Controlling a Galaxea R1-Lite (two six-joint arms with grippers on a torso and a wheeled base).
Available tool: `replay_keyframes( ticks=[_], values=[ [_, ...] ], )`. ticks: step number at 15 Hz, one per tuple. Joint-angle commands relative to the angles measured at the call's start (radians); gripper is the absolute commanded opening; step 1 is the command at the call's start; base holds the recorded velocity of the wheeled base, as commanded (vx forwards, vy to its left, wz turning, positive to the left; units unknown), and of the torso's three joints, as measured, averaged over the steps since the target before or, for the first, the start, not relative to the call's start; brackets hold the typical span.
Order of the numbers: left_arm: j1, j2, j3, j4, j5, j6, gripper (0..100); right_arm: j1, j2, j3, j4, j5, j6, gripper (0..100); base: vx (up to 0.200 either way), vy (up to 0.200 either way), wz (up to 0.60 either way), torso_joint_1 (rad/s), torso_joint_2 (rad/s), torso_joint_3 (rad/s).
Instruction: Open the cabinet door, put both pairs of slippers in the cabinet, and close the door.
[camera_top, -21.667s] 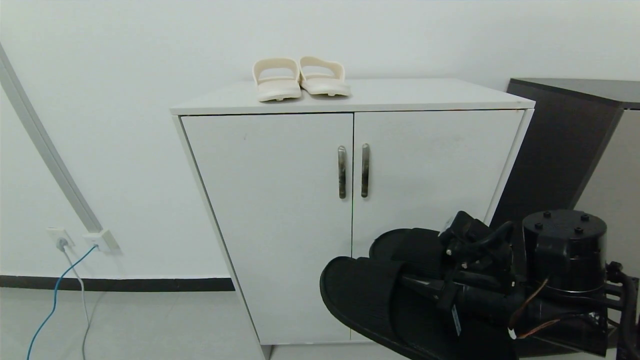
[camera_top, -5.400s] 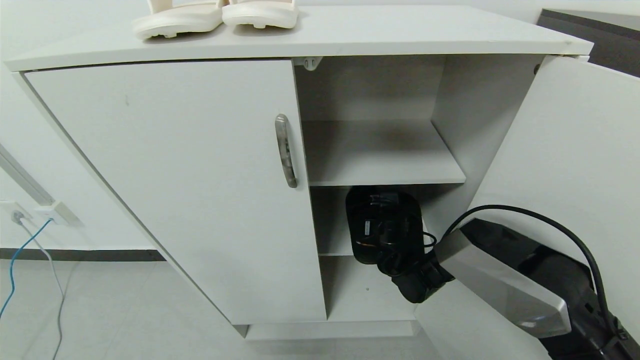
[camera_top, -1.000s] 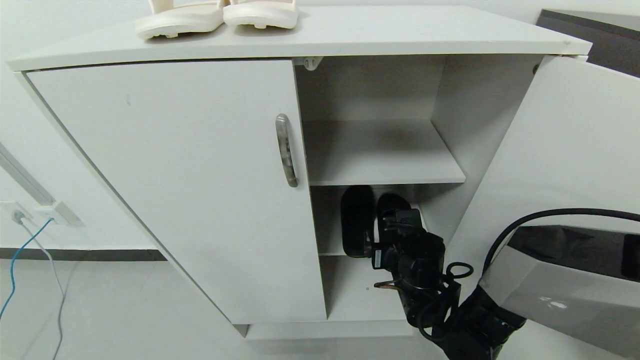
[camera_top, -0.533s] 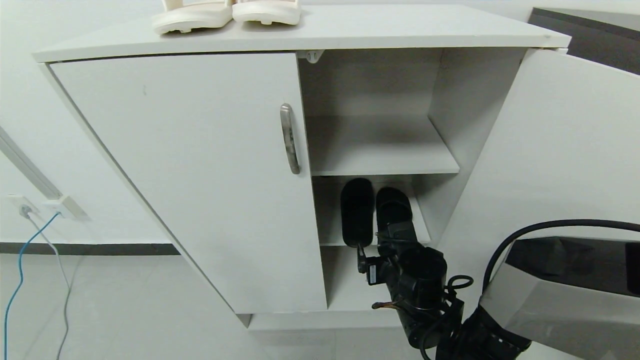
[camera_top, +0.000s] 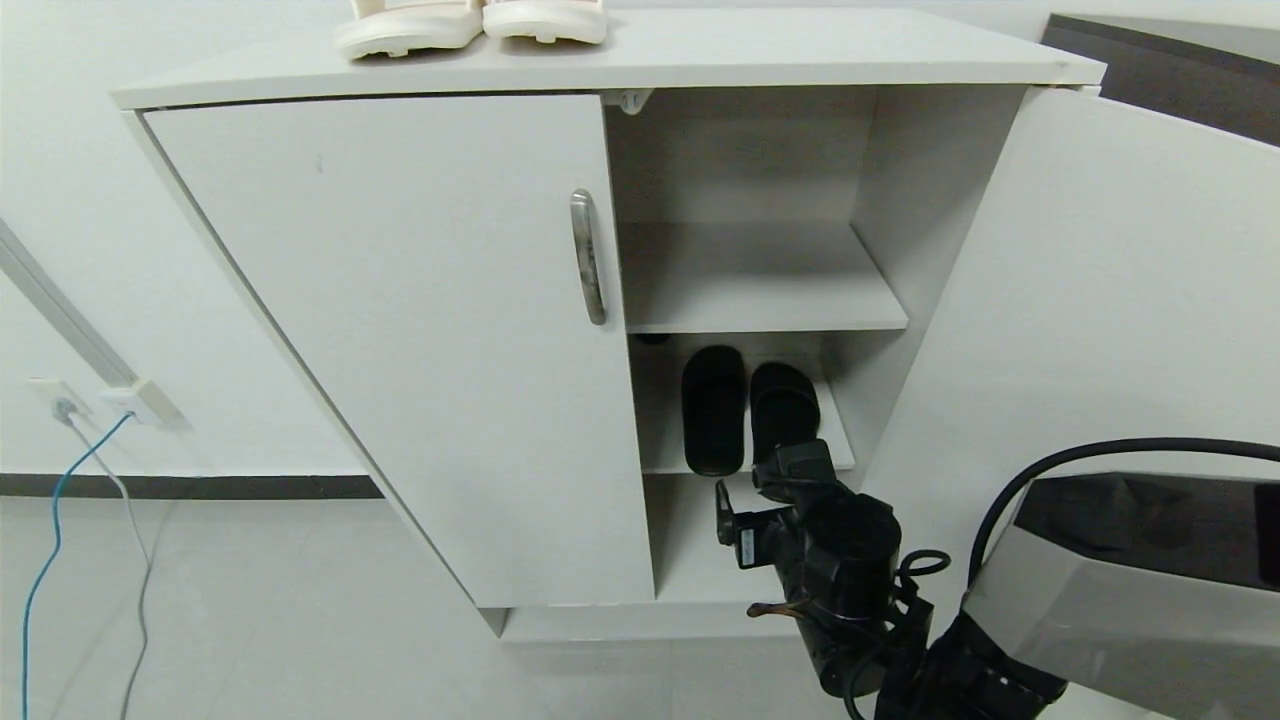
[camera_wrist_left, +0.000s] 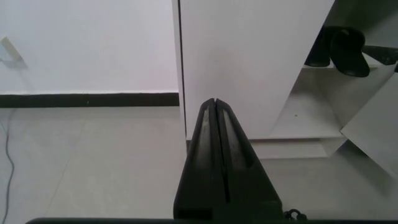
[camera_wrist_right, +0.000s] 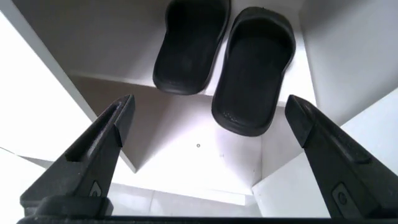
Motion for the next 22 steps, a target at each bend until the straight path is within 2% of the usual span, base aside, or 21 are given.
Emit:
replay_keyframes(
  ticks=[1,11,22],
  values=[
    [0.001,0.001,0.000,0.000,-0.001,0.000,0,0.000,0.001,0.006,-0.009,0.000,-0.007,100,0.000,0.000,0.00,0.000,0.00,0.000],
    [0.001,0.001,0.000,0.001,-0.014,0.003,0,0.003,0.002,0.003,-0.009,-0.006,-0.013,100,0.000,0.000,0.00,0.000,0.00,0.009],
    [0.001,0.001,0.000,0.000,-0.014,0.004,0,0.005,0.002,0.007,-0.012,-0.008,-0.015,100,0.000,0.000,0.00,0.000,0.00,0.190]
  ],
)
